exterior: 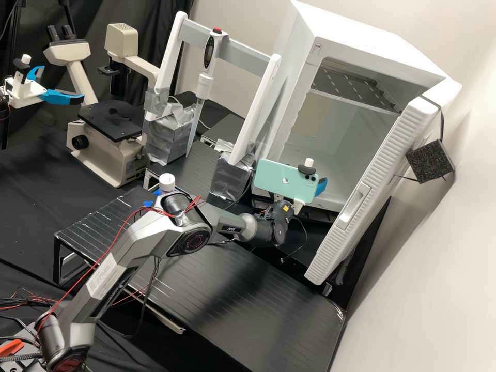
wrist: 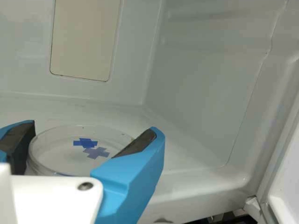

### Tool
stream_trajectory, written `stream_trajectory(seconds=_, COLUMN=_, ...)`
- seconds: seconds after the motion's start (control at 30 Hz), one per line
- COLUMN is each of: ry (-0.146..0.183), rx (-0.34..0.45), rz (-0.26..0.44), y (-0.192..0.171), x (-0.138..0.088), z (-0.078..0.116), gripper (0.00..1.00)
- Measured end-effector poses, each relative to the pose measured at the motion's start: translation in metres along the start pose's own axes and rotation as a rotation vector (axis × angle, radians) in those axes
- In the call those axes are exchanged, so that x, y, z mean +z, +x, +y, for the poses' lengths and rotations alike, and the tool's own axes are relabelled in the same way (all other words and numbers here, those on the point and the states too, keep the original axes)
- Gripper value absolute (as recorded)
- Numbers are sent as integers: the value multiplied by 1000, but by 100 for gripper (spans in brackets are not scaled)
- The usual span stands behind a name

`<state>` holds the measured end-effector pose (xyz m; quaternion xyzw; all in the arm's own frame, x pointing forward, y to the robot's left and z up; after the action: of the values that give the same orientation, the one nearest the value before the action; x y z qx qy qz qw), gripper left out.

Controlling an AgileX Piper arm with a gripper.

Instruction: Move the petri dish to the microscope

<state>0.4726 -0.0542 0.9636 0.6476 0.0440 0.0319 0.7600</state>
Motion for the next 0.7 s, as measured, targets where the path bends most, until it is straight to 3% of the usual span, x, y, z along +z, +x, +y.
stream_trajectory(seconds=0.7, ry=21, rx=40, rz=-41, y=-43, x=16, z=20, gripper=0)
